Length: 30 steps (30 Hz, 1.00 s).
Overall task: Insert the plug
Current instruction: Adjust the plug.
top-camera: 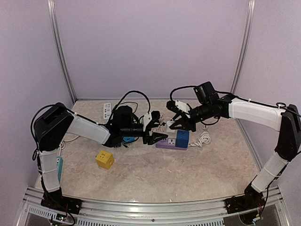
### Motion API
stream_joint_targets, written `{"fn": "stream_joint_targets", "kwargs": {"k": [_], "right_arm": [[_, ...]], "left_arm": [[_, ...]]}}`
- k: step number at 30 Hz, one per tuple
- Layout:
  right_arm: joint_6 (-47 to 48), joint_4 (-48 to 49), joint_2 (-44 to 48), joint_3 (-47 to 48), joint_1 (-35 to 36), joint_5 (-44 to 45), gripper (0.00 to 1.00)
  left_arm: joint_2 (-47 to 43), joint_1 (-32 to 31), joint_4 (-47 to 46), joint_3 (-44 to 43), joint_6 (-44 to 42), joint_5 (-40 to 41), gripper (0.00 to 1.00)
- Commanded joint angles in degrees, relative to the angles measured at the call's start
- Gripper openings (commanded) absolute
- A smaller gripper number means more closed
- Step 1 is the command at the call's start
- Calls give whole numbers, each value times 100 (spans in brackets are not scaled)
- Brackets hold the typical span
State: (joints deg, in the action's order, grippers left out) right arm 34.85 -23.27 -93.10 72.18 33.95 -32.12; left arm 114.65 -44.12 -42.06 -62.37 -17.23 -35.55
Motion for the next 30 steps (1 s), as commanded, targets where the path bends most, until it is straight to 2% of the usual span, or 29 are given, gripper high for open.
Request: {"fn": "stream_joint_targets", "kwargs": {"k": [1, 4, 9, 13, 15, 17, 20, 22, 26, 29, 30], "right_arm": [[4, -96, 296, -111, -37, -253, 0], [52, -205, 197, -42, -38, -272, 0], [83, -304, 88, -2, -38, -237, 0], [116, -378, 33, 56, -34, -207, 0], [110, -376, 14, 75, -38, -222, 0], [112, -377, -12, 87, -38, -233, 0], [116, -401, -86, 119, -38, -201, 0], [110, -422, -134, 147, -38, -206, 0], [90, -374, -135, 164, -38, -223, 0], [61, -335, -130, 151, -35, -267, 0], [53, -322, -143, 155, -38, -287, 0]], "left_arm": [[125, -107, -282, -74, 115, 207, 63], [177, -105, -332, -217, 159, 207, 55], [261, -65, -376, -381, 154, 156, 51], [324, -36, -251, -490, 166, 88, 33], [338, -22, -233, -489, 204, -20, 30], [352, -27, -251, -480, 262, -126, 31], [349, -43, -300, -491, 293, -158, 47], [341, -61, -328, -497, 298, -154, 47], [329, -51, -367, -522, 385, -141, 27], [345, -62, -286, -522, 362, -183, 22], [352, -62, -270, -513, 376, -207, 17]]}}
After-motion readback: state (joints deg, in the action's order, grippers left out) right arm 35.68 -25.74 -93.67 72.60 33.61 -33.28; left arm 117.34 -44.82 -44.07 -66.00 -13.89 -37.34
